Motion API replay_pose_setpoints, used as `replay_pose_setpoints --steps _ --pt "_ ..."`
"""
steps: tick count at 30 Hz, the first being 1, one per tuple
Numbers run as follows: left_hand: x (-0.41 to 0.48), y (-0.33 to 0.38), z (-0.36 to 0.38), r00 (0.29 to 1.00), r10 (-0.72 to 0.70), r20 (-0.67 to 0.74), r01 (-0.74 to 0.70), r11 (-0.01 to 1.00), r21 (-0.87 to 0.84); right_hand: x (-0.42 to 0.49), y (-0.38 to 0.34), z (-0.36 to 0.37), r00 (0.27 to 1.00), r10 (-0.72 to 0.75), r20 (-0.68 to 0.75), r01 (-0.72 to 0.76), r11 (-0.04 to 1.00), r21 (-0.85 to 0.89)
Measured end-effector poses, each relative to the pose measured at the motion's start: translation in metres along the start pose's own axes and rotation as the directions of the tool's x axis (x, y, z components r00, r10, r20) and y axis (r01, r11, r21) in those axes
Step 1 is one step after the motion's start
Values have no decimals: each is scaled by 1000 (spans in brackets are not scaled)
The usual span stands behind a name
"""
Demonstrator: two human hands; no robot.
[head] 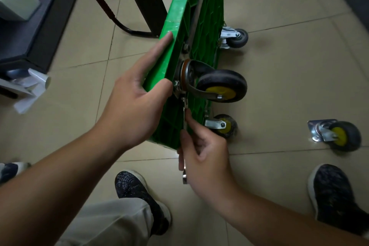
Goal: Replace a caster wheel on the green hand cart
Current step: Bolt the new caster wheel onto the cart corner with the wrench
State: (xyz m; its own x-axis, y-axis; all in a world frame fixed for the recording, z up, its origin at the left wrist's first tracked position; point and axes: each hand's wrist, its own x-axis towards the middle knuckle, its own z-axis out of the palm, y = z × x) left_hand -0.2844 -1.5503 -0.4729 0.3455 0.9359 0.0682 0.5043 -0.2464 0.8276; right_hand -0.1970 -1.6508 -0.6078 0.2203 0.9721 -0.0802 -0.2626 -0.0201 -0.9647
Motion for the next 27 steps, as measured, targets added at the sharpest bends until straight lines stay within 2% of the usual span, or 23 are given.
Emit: replay_pose_setpoints --steps 3,5,11,14,20,22,25,27 --pt "1 0 1 1000 1 8 -1 1000 -13 0 -9 1 997 76 -4 -76 995 66" --pt "1 -1 -1 1000 -2 14 3 1000 -18 -1 -11 0 997 73 12 -74 996 49" --pt "1 0 -4 1000 -6 25 6 1000 0 -12 10 -4 997 -6 72 9 999 -52" --pt "1 0 -4 999 4 42 -4 1000 -1 -24 30 -20 992 -87 94 105 973 -207" --pt "2 -2 -4 998 23 56 -23 1000 -7 8 42 -58 914 -382 140 402 793 -458" --pt "2 -2 -4 998 36 59 -36 999 0 22 40 -67 885 -413 213 462 726 -509" --pt "2 -4 -5 998 26 59 -26 1000 1 41 38 -74 806 -474 354 591 620 -516" --pt "2 -3 -4 998 26 57 -26 1000 6 50 42 -73 764 -511 394 644 560 -521"
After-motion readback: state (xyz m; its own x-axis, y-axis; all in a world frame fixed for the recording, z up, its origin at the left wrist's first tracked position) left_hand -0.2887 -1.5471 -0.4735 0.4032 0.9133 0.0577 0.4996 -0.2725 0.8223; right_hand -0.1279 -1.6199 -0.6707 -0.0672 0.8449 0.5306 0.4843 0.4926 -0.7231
